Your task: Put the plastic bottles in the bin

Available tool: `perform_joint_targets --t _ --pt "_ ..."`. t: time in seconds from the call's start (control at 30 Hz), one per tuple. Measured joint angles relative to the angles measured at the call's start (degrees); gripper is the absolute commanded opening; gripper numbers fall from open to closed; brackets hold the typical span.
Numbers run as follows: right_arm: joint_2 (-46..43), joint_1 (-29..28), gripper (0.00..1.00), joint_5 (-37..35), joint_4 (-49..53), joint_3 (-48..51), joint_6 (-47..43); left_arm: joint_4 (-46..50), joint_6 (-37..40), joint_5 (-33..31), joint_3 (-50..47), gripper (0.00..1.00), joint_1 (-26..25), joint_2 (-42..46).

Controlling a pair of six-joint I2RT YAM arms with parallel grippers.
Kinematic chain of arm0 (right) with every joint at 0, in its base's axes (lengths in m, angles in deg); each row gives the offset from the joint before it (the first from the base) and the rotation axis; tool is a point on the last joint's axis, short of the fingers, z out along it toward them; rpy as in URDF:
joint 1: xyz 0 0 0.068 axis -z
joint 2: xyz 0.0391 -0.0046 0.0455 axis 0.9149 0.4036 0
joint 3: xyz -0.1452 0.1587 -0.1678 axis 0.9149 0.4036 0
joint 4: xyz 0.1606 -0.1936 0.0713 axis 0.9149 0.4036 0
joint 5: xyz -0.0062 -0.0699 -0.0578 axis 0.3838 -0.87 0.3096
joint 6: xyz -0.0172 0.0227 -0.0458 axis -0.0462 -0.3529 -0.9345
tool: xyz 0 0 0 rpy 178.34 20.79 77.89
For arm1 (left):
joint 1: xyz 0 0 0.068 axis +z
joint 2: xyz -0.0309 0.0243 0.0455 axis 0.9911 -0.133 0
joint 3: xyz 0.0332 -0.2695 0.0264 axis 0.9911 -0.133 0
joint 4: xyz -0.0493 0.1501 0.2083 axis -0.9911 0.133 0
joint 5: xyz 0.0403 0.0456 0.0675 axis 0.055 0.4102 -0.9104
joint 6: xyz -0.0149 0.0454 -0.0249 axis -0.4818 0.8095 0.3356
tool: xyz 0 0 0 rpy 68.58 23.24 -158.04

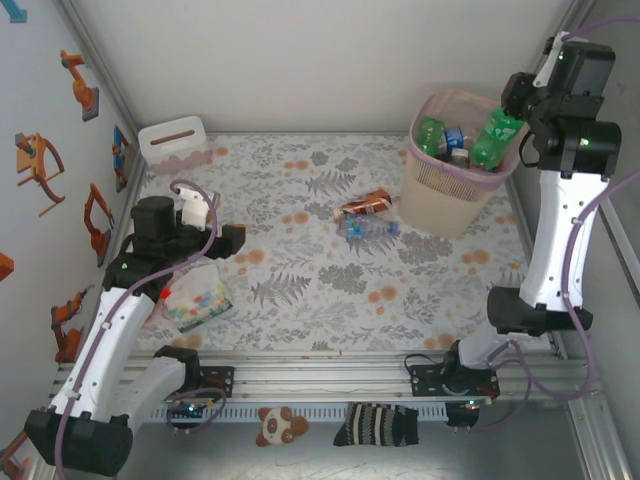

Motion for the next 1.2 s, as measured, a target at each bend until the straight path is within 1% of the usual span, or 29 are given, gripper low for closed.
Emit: perform_joint_targets --t 0.13,0.3,0.67,1.0,1.1,1.2 --pt "4.0 1.9 0.28 0.3 -1.1 -0.5 0.6 0.0 0.0 0.0 0.0 0.87 0.0 0.0" --pt "6.7 3.4 0.28 0.3 -1.6 1.1 0.5 0.0 0.0 0.0 0.0 0.87 0.0 0.0" --pt "7.1 4.3 0.27 -0.6 -3.1 14.2 -0.1 0.0 0.0 0.0 0.0 0.87 0.0 0.0" --pt "7.4 5.7 0.27 -0.8 -7.3 19.6 0.5 0.0 0.0 0.0 0.0 0.87 0.1 0.0" --pt "8.1 5.9 0.31 -0.8 -7.8 19.7 0.6 0.0 0.0 0.0 0.0 0.88 0.2 0.0" --pt "9.3 6.1 0.41 -1.1 -8.0 19.7 0.6 0.0 0.0 0.0 0.0 0.88 0.2 0.0"
